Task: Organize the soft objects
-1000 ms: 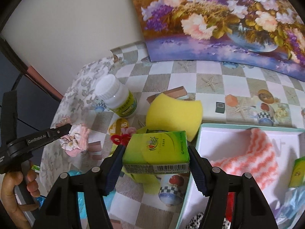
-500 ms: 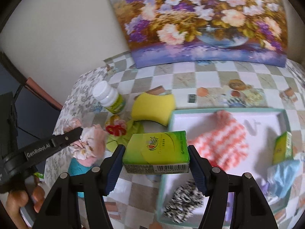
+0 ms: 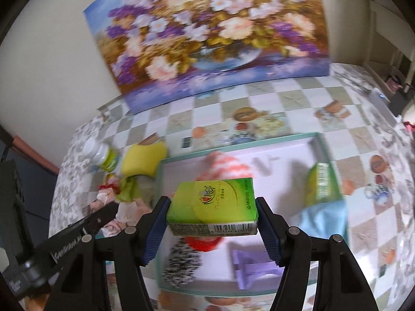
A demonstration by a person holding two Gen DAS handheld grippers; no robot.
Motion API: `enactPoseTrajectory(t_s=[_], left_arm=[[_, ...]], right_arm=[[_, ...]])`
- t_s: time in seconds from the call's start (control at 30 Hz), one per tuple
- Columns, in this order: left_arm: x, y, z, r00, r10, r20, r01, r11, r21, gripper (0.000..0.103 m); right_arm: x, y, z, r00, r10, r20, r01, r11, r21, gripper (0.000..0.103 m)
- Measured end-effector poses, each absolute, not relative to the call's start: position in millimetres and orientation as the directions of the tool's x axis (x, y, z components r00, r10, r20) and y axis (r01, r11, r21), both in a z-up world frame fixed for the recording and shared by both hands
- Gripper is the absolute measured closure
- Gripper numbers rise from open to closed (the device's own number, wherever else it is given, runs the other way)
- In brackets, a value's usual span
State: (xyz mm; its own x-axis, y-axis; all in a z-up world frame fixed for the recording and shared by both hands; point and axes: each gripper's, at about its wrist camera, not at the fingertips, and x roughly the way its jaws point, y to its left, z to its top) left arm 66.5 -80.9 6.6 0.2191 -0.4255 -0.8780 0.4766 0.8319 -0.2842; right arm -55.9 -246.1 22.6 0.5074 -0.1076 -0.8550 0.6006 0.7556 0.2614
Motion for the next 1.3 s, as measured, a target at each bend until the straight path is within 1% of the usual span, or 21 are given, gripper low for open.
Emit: enactPoseTrajectory(t_s=[0.33, 0.63, 0.93, 1.07, 1.13, 1.2, 1.3], left_arm=[[22.3, -139.3, -0.8, 0.17, -0.419, -0.892, 0.594, 0.766, -0.246, 0.089], [6.1, -171.6, -14.7, 0.151, -0.402, -0.903, 0.643, 0.733, -0.219, 0.089], [15.0, -176.8, -31.7, 0.132, -0.385, -0.913, 0.625, 0.747, -0.225, 0.088], [16.5, -175.3, -30.7, 0.129, -0.392, -0.911, 0.623, 0.747, -0.233, 0.088], [16.1, -175.0, -28.8, 0.13, -0.393, -0.91, 0.628, 0.744, -0.231, 0.084], [16.0, -174.5, -27.0, 0.13, -0.396, -0.909, 0.628, 0.742, -0.234, 0.073], [16.0, -173.0, -23.6, 0.139, -0.4, -0.906, 0.629, 0.743, -0.231, 0.067]], right_arm=[[-80.7, -283.0, 9.4, 0.465, -0.122, -0.877, 0.667, 0.699, 0.257, 0.035], [-85.9, -289.8, 5.8, 0.464, -0.116, -0.878, 0.669, 0.696, 0.261, 0.035], [-79.7, -289.3, -8.9, 0.438, -0.098, -0.893, 0.668, 0.701, 0.251, 0.035], [-80.1, -289.7, -9.3, 0.439, -0.099, -0.893, 0.669, 0.699, 0.252, 0.035], [-80.3, -290.4, -9.0, 0.44, -0.1, -0.893, 0.67, 0.698, 0.252, 0.035], [-80.2, -291.1, -8.9, 0.439, -0.1, -0.893, 0.671, 0.697, 0.251, 0.035], [-79.3, -291.5, -9.7, 0.436, -0.099, -0.894, 0.672, 0.697, 0.251, 0.035]])
